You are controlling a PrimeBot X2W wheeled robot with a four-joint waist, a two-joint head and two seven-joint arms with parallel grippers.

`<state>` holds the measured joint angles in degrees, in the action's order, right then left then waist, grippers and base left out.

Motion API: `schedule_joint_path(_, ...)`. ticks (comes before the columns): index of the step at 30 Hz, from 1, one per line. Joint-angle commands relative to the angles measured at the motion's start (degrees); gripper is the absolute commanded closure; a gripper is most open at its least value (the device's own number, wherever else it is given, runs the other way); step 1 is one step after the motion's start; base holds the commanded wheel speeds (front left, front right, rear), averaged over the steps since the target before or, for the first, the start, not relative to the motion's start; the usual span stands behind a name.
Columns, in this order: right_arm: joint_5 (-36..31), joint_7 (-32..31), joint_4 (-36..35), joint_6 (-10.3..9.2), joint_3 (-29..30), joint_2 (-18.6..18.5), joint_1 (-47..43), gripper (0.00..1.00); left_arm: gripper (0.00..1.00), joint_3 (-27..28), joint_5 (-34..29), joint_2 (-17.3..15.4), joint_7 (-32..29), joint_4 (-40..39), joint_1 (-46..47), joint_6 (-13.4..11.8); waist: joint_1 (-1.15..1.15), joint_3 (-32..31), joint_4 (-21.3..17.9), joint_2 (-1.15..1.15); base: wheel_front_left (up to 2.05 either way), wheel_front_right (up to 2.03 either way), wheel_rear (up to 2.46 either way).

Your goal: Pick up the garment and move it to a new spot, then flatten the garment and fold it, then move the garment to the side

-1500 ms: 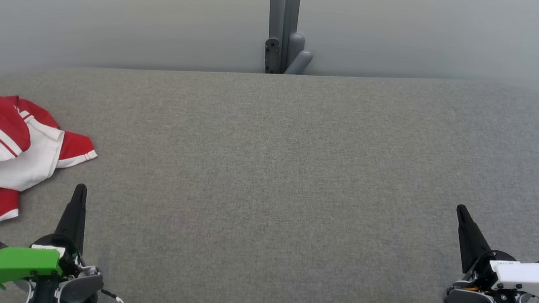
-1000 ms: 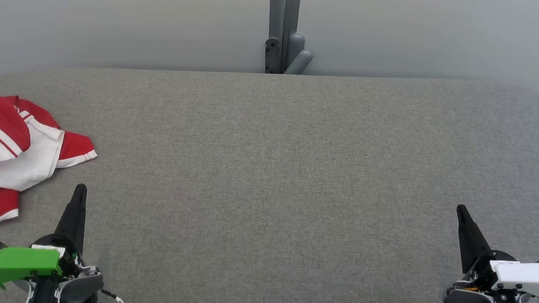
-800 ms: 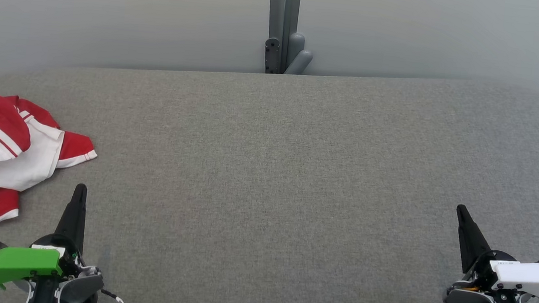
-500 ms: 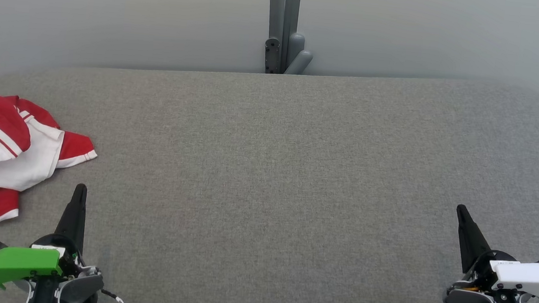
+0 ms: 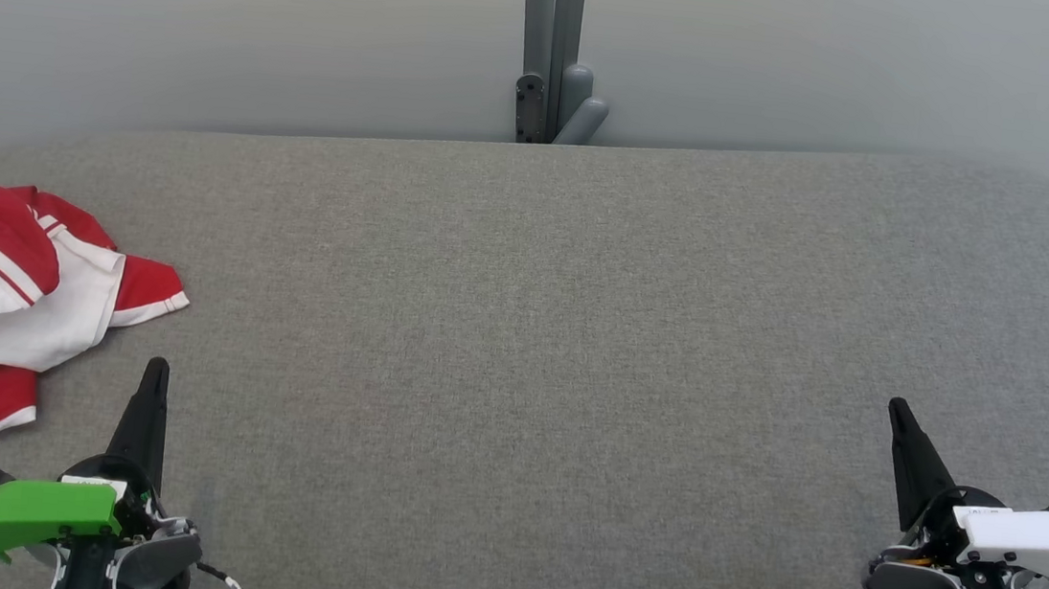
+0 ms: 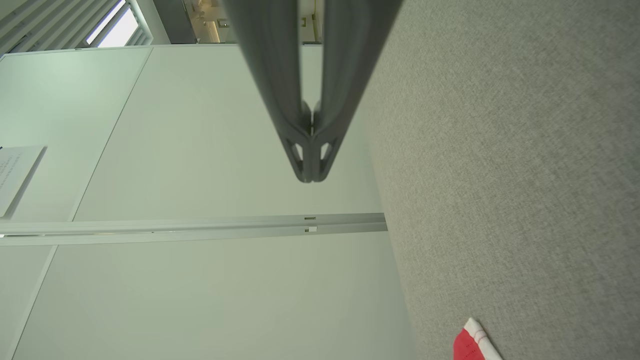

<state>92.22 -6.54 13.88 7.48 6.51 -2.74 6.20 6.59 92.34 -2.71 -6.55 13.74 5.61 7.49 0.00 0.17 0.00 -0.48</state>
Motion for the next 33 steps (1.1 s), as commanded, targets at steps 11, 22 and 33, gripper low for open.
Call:
schedule_joint_path(11, 0.4, -0.1, -0.2, 0.02, 0.1, -0.3, -0.4, 1.0, 1.0, 0.0, 0.2, -0.3, -0.2, 0.0, 0.8, 0.1, 0.0, 0.0, 0.0, 0.48, 0.0, 0.0, 0.0)
schedule_joint_path(22, 0.4, -0.1, -0.2, 0.02, 0.1, -0.3, -0.4, 1.0, 1.0, 0.0, 0.2, -0.3, -0.2, 0.0, 0.8, 0.1, 0.0, 0.0, 0.0, 0.48, 0.0, 0.0, 0.0)
schedule_joint_path(33, 0.4, -0.1, -0.2, 0.02, 0.1, -0.3, -0.4, 1.0, 1.0, 0.0, 0.2, -0.4, -0.2, 0.0, 0.8, 0.1, 0.0, 0.0, 0.0, 0.48, 0.0, 0.0, 0.0)
